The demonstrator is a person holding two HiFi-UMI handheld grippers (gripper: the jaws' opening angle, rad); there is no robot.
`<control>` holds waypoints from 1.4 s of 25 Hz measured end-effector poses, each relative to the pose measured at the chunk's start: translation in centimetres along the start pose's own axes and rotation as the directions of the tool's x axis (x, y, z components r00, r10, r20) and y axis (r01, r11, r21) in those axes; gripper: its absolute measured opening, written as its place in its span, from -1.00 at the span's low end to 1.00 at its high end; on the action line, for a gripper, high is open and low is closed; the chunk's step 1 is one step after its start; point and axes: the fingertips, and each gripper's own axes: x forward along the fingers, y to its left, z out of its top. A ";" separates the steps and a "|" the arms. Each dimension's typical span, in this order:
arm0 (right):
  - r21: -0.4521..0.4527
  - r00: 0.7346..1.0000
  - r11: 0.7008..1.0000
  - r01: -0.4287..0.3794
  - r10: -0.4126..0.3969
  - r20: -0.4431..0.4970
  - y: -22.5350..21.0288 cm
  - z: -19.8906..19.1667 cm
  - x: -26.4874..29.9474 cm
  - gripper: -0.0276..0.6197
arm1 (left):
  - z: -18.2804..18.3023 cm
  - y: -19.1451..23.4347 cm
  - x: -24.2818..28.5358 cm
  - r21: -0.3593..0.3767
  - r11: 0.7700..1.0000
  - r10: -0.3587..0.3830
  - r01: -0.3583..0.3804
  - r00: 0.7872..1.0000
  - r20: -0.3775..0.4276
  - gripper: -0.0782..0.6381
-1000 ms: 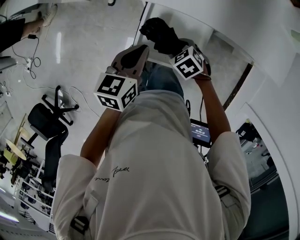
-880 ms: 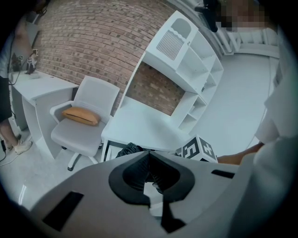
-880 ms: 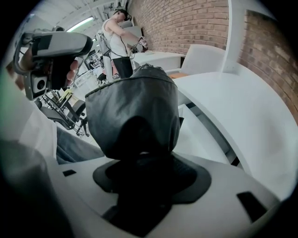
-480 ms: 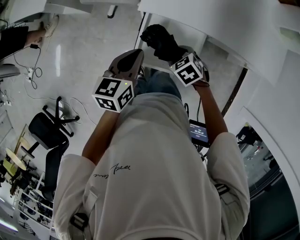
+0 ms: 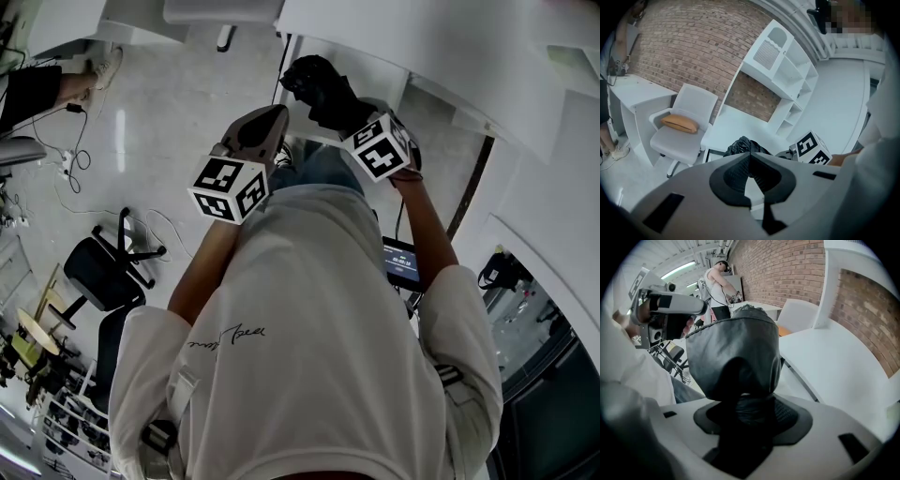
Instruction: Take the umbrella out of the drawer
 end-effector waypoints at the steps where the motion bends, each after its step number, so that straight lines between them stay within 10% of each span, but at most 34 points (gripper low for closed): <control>1: 0.000 1.000 1.000 0.005 -0.005 0.006 0.1 0.2 -0.3 -0.15 | 0.1 0.0 -0.2 0.003 1.000 -0.002 0.001 1.000 0.003 -0.73; 35: 0.135 0.963 0.984 0.116 -0.144 0.227 4.3 4.2 -9.3 -0.15 | 4.1 -1.8 -4.8 0.113 0.989 -0.108 0.096 0.988 0.109 -0.73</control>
